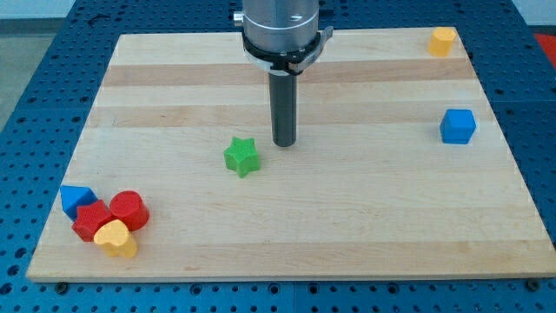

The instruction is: Push the green star towards center left

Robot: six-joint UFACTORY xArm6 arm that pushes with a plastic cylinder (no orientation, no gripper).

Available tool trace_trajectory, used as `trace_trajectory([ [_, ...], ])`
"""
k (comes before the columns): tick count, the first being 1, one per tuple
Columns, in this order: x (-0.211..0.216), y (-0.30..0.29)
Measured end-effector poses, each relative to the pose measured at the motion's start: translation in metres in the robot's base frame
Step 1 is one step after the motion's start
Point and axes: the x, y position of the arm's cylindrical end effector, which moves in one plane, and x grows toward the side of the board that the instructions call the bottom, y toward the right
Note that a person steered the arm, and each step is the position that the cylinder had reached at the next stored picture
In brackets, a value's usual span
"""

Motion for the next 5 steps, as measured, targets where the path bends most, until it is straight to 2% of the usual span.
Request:
trace_trajectory([
  [1, 0.007, -0.009],
  [4, 0.027, -0.092],
  [5, 0.027, -0.089],
])
